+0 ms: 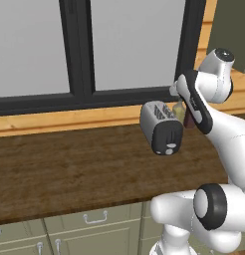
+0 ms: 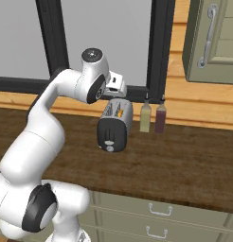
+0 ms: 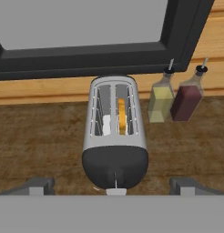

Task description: Start the toaster. Once the lever pops up, take the bread to the plate on the dining counter.

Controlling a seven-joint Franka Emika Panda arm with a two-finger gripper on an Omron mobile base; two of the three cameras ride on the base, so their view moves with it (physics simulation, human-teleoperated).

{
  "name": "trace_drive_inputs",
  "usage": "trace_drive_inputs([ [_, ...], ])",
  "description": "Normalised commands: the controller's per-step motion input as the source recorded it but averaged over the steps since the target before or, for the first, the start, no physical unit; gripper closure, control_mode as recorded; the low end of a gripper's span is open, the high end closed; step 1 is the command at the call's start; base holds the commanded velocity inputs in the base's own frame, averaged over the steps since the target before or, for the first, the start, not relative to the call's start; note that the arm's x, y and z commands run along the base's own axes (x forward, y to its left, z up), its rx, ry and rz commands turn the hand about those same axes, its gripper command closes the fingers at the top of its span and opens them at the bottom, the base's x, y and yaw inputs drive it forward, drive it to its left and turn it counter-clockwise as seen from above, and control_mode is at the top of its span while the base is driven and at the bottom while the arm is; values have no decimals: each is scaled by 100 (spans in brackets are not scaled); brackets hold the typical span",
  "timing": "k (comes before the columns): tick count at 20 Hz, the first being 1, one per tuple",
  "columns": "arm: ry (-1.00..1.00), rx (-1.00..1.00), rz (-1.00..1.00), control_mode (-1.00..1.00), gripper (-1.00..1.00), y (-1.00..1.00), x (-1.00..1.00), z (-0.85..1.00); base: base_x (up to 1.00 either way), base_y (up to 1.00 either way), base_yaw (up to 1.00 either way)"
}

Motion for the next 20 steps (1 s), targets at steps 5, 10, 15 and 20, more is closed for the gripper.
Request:
trace_drive_inputs([
  [5, 0, 0, 0, -100, -100, 0, 0, 0, 0, 0, 0],
  [10, 0, 0, 0, -100, -100, 0, 0, 0, 0, 0, 0],
  [15, 0, 0, 0, -100, -100, 0, 0, 0, 0, 0, 0],
  [20, 0, 0, 0, -100, -100, 0, 0, 0, 0, 0, 0],
])
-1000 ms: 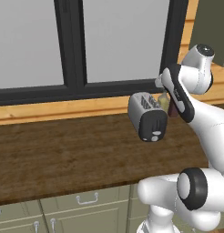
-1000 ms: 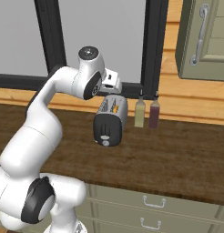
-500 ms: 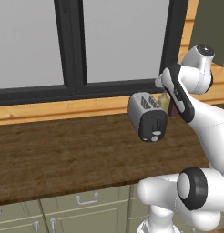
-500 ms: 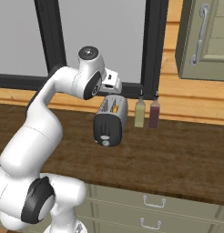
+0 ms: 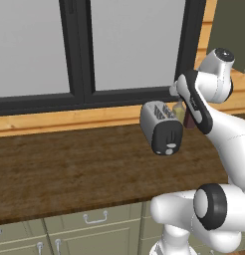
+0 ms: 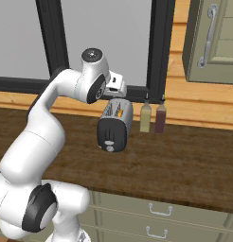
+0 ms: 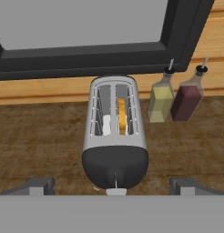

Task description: Start the toaster. Once the lever pops up, take the bread to the plate on the dining counter.

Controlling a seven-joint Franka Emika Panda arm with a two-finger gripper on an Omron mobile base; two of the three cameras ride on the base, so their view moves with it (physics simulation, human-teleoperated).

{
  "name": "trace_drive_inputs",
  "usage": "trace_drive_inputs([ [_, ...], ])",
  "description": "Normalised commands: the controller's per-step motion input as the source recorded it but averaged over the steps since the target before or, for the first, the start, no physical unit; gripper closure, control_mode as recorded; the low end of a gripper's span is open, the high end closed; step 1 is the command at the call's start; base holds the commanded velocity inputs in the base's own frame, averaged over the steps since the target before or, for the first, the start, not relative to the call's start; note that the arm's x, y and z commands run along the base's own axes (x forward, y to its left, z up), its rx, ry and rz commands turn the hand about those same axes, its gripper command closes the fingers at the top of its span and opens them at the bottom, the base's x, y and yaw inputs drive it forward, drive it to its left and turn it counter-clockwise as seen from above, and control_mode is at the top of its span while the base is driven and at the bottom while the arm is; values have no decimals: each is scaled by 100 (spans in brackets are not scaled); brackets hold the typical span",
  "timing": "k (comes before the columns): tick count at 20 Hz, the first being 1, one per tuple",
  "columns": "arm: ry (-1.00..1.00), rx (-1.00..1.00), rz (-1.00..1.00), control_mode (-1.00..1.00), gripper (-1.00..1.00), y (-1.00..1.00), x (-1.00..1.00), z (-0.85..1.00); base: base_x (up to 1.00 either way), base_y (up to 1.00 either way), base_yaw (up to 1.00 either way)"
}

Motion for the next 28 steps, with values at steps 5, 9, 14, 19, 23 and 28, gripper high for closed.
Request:
trace_drive_inputs([
  [5, 0, 0, 0, -100, -100, 0, 0, 0, 0, 0, 0],
  [9, 0, 0, 0, -100, -100, 0, 0, 0, 0, 0, 0],
  [14, 0, 0, 0, -100, -100, 0, 0, 0, 0, 0, 0],
  [19, 0, 0, 0, -100, -100, 0, 0, 0, 0, 0, 0],
  [23, 0, 0, 0, -100, -100, 0, 0, 0, 0, 0, 0],
  [28, 0, 0, 0, -100, -100, 0, 0, 0, 0, 0, 0],
])
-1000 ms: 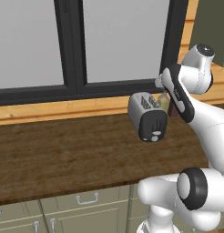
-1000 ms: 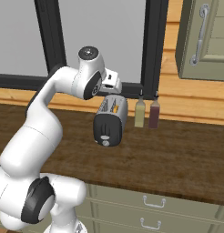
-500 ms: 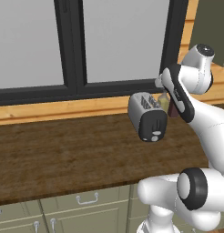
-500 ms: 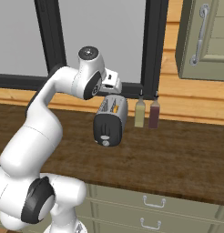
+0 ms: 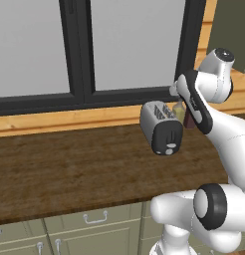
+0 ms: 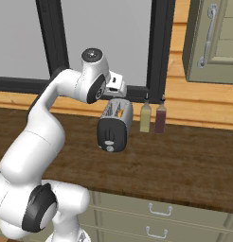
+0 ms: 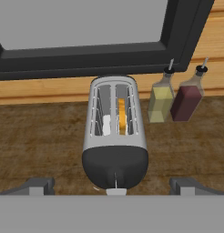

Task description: Start the toaster. Once the lever pops up, take the bread to the plate on the dining counter.

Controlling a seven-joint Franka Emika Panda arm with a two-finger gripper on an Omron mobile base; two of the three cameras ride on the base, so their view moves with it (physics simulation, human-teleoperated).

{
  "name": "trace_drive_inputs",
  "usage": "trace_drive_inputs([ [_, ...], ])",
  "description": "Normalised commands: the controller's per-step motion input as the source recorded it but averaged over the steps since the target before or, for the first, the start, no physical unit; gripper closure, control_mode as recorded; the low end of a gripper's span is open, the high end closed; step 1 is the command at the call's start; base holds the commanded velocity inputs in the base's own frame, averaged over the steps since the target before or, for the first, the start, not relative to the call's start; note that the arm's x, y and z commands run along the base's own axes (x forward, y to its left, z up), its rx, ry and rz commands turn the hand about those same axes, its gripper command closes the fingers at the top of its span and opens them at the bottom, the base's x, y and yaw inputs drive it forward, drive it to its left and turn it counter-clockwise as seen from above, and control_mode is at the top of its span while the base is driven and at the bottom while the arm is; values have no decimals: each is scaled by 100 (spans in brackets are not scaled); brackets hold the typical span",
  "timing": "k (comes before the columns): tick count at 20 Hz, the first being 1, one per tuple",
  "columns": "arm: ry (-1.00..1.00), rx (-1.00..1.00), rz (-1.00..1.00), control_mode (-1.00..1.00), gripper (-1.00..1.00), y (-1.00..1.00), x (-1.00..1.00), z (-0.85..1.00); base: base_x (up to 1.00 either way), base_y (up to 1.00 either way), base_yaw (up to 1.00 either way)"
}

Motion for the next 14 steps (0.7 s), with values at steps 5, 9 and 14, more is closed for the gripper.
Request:
trace_drive_inputs([
  [5, 0, 0, 0, -100, -100, 0, 0, 0, 0, 0, 0],
  [9, 0, 0, 0, -100, -100, 0, 0, 0, 0, 0, 0],
  [14, 0, 0, 0, -100, -100, 0, 0, 0, 0, 0, 0],
])
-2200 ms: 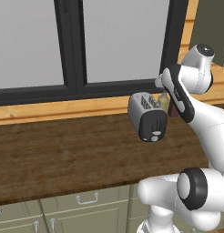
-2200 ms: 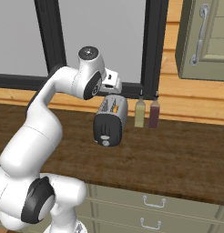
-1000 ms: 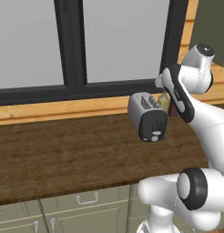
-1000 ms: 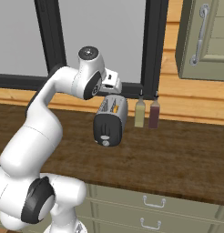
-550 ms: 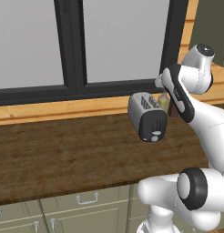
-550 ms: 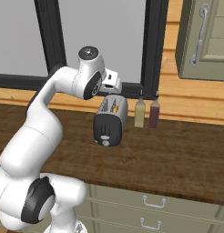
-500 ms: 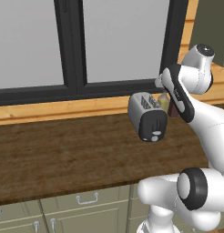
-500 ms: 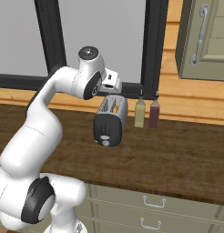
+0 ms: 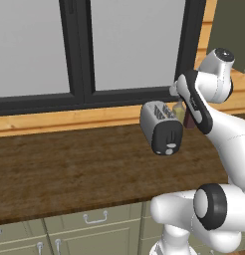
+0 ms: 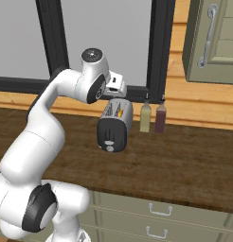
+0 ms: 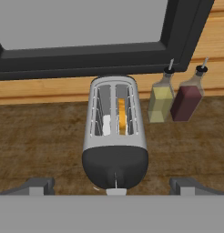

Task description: Start the toaster. Once the lever pops up, take the bread to the plate on the dining counter.

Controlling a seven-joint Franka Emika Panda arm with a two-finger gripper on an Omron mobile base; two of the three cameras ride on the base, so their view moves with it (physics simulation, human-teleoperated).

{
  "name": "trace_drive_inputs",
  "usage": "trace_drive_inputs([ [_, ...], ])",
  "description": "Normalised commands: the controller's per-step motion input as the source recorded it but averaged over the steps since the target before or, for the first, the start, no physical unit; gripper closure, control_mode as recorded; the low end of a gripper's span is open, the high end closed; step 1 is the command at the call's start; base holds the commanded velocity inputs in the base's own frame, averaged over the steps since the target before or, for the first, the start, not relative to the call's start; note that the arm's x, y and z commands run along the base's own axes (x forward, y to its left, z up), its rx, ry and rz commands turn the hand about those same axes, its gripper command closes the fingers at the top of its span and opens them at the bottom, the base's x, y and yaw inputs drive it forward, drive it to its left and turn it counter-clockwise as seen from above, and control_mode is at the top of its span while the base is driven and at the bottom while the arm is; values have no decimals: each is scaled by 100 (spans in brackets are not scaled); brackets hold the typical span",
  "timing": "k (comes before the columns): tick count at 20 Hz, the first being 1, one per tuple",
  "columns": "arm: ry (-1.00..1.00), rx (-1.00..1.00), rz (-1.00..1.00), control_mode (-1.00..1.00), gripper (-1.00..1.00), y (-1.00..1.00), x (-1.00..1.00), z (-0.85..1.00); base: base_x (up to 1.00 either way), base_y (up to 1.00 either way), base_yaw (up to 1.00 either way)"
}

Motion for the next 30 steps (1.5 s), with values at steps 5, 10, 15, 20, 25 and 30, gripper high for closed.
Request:
trace_drive_inputs([
  [5, 0, 0, 0, -100, -100, 0, 0, 0, 0, 0, 0],
  [10, 0, 0, 0, -100, -100, 0, 0, 0, 0, 0, 0],
  [15, 0, 0, 0, -100, -100, 0, 0, 0, 0, 0, 0],
  [20, 0, 0, 0, -100, -100, 0, 0, 0, 0, 0, 0],
  [25, 0, 0, 0, -100, -100, 0, 0, 0, 0, 0, 0],
  [30, 0, 0, 0, -100, -100, 0, 0, 0, 0, 0, 0],
])
